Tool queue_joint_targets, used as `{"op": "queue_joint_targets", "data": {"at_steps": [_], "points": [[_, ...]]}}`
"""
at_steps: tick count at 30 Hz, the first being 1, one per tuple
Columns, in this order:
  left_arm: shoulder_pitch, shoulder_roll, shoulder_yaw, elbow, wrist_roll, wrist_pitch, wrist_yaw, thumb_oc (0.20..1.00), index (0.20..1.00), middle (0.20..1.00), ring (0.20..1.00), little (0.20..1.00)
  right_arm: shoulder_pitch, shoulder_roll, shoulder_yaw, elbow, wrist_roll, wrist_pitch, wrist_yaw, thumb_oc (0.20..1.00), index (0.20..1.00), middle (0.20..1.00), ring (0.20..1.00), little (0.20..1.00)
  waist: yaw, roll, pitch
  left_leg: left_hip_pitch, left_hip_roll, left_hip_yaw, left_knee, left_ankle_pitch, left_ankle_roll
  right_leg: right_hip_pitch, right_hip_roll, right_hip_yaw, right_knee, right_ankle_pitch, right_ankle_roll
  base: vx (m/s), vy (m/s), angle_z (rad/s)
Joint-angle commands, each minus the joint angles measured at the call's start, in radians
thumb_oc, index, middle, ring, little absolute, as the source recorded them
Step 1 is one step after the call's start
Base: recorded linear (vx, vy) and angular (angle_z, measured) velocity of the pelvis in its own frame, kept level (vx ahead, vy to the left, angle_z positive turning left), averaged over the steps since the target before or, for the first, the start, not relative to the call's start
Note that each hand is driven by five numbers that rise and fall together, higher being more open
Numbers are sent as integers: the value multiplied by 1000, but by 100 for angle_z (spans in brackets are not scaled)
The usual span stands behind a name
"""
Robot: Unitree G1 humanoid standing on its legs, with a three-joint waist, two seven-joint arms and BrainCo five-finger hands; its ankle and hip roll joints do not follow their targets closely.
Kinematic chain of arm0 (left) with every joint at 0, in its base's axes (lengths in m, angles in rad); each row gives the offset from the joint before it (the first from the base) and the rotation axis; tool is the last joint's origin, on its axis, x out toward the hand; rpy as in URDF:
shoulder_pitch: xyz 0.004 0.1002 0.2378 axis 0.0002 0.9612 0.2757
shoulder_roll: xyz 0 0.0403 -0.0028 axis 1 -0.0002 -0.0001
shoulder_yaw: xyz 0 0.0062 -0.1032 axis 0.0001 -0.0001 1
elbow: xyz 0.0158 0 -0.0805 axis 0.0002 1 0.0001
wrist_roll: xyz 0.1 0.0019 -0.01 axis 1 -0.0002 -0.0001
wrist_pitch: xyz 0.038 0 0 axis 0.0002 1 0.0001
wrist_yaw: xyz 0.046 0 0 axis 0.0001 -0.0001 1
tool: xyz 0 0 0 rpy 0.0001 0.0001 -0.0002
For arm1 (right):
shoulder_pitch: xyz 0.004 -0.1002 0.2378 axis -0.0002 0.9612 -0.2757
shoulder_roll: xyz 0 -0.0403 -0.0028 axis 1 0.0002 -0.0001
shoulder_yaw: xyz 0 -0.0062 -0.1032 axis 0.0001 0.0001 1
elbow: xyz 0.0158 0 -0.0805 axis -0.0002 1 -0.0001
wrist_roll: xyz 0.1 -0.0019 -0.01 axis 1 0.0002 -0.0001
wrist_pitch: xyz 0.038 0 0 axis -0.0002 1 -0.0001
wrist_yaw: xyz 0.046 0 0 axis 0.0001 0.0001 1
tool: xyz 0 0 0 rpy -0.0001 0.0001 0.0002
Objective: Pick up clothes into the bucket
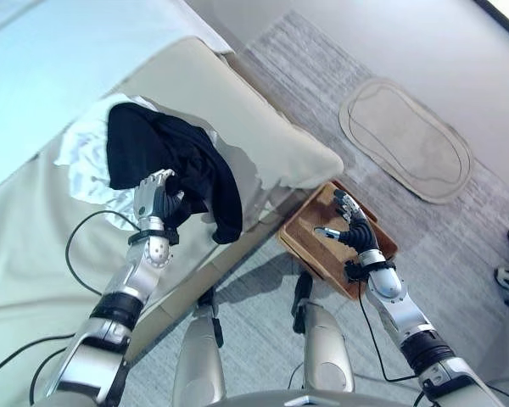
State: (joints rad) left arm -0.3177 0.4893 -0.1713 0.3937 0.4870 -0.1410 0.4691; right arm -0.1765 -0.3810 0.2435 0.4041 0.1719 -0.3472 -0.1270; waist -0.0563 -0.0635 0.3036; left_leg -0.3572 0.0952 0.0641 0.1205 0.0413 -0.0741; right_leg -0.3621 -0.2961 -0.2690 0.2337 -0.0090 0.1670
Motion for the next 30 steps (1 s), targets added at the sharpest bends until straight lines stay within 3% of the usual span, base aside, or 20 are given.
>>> {"op": "queue_joint_targets", "data": {"at_steps": [1,5,7,15,28,30], "points": [[-4,22,30,-99,-41,-118,-57,200,200,200,200,200,-11,-26,-15,-5,-76,-14,2,1000,1000,1000,1000,1000,-1,-2,-47,25,-7,-6,-17,-23,-14,58,5,13,-176,153,41,39,-16,16],[33,19,24,-204,-95,-164,-127,200,200,200,200,200,-28,-37,-5,-2,-114,-13,10,1000,1000,1000,1000,1000,7,-2,-74,75,-8,-4,-58,-6,-14,109,12,0,-211,161,41,65,-20,9],[47,4,11,-288,-197,-203,-197,200,200,200,200,200,-50,-48,16,-10,-156,-7,16,1000,1000,1000,1000,1000,16,-2,-99,118,-7,-5,-80,-5,-14,155,20,-6,-227,158,40,73,-30,5],[44,-2,-17,-458,-487,-236,-351,200,200,200,200,200,-102,-89,94,-60,-294,9,45,1000,1000,1000,1000,1000,29,7,-152,230,-5,4,-110,-19,-11,259,37,-20,-251,140,36,78,-18,-1],[-24,-3,34,-590,-641,-236,-406,200,200,200,200,200,-78,-55,95,-106,-270,16,89,1000,1000,1000,1000,1000,37,21,-216,314,4,14,-154,-19,-17,335,54,-35,-281,127,34,43,-11,0],[-54,-6,27,-595,-679,-231,-413,200,200,200,200,200,-64,-40,92,-145,-189,14,128,1000,1000,1000,1000,1000,34,22,-224,327,5,16,-158,-21,-16,344,55,-35,-281,125,34,43,-5,-1]]}}
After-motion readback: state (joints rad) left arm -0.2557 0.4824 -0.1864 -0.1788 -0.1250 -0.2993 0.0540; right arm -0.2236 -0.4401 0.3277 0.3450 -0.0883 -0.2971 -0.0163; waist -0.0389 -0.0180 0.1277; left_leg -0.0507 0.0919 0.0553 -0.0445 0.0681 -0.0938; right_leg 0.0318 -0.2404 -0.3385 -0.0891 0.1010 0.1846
